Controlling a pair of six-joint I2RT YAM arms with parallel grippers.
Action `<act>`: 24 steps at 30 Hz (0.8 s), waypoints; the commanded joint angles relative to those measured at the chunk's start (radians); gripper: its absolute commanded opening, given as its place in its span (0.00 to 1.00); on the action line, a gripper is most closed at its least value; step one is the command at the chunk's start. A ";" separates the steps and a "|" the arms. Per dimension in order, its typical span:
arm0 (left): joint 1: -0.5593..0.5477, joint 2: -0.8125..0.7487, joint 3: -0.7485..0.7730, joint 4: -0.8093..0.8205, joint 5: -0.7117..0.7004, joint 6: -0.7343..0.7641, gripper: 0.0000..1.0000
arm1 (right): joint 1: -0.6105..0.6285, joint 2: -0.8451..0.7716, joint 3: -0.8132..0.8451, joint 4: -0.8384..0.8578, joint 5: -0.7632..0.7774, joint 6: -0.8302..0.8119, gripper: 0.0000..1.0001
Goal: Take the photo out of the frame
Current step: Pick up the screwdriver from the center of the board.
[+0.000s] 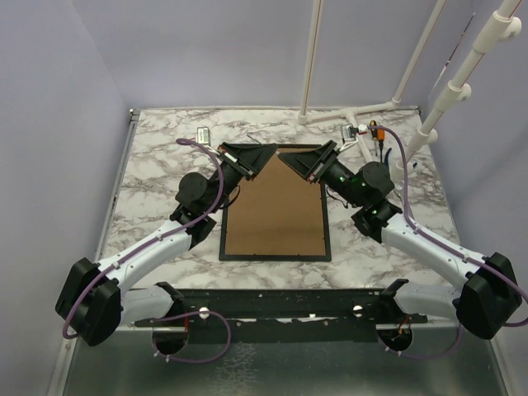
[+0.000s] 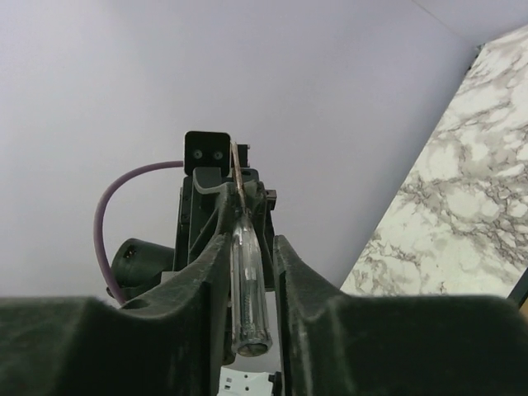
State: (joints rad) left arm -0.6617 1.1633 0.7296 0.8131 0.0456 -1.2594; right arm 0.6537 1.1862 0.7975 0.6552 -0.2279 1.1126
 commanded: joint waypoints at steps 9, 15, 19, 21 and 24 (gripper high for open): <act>-0.004 0.001 0.036 0.015 0.028 -0.014 0.00 | 0.006 0.003 0.029 -0.018 -0.018 0.009 0.01; -0.003 -0.012 0.022 -0.004 0.043 0.015 0.19 | 0.006 -0.053 0.023 -0.116 0.062 -0.045 0.00; -0.002 -0.056 0.003 -0.118 0.025 0.066 0.64 | 0.006 -0.097 0.037 -0.304 0.154 -0.103 0.01; -0.002 -0.092 0.014 -0.264 -0.007 0.113 0.75 | 0.005 -0.129 0.028 -0.387 0.199 -0.138 0.00; 0.000 -0.151 0.053 -0.523 -0.116 0.221 0.83 | 0.004 -0.172 0.040 -0.515 0.273 -0.207 0.01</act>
State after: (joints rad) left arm -0.6613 1.1011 0.7311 0.6426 0.0494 -1.1973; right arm 0.6575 1.0737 0.8051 0.3687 -0.0982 1.0187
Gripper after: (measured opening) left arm 0.774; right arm 0.139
